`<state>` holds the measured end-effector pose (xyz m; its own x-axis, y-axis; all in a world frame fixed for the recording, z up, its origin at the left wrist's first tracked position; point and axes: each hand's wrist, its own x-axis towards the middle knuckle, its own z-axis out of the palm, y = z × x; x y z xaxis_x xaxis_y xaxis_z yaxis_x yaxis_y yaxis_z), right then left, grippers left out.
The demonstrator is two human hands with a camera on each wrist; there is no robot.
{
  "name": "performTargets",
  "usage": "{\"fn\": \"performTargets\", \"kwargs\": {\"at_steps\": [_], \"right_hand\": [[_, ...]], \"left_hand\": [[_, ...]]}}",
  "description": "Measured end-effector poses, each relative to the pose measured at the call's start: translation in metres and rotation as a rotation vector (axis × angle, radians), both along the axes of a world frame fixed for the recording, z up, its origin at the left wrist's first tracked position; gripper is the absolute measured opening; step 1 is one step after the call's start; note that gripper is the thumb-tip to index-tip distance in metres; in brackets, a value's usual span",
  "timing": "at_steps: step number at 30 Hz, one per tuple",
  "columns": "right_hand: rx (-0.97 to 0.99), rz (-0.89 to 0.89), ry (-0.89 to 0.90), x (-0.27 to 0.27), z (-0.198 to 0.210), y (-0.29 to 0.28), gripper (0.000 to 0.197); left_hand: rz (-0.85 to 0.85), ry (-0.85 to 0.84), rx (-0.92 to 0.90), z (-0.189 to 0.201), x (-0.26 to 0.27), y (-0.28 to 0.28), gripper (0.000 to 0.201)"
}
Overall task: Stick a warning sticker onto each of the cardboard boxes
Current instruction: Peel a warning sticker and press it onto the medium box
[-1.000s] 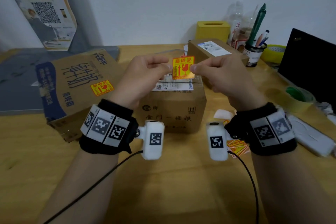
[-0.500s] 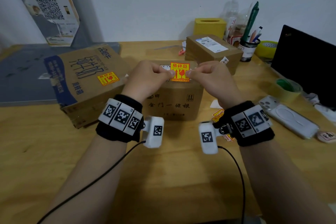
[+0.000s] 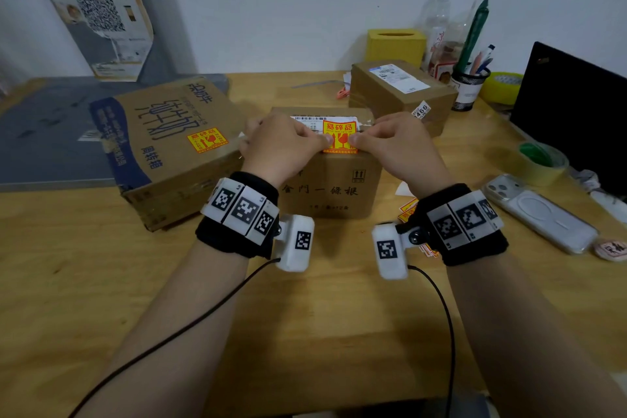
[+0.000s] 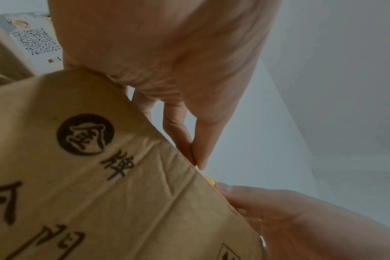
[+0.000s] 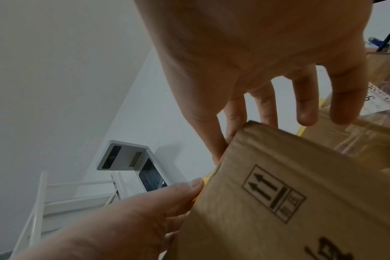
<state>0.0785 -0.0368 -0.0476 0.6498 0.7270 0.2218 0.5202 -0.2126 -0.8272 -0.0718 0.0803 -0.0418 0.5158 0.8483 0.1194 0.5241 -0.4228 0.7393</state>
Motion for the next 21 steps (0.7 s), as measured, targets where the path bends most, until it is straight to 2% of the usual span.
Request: {"fn": "performTargets", "kwargs": {"at_steps": [13, 18, 21], "right_hand": [[0.014, -0.002, -0.012, 0.004, -0.009, 0.001, 0.013], [-0.001, -0.036, -0.017, 0.002, -0.013, 0.003, 0.025], [-0.005, -0.062, -0.073, 0.002, -0.012, 0.001, 0.021]], "left_hand": [[0.036, 0.010, 0.051, -0.006, 0.003, -0.002, 0.032], [0.044, 0.011, 0.065, -0.008, 0.002, -0.004, 0.032], [0.049, 0.017, 0.079, -0.009, 0.003, -0.005, 0.033]]}}
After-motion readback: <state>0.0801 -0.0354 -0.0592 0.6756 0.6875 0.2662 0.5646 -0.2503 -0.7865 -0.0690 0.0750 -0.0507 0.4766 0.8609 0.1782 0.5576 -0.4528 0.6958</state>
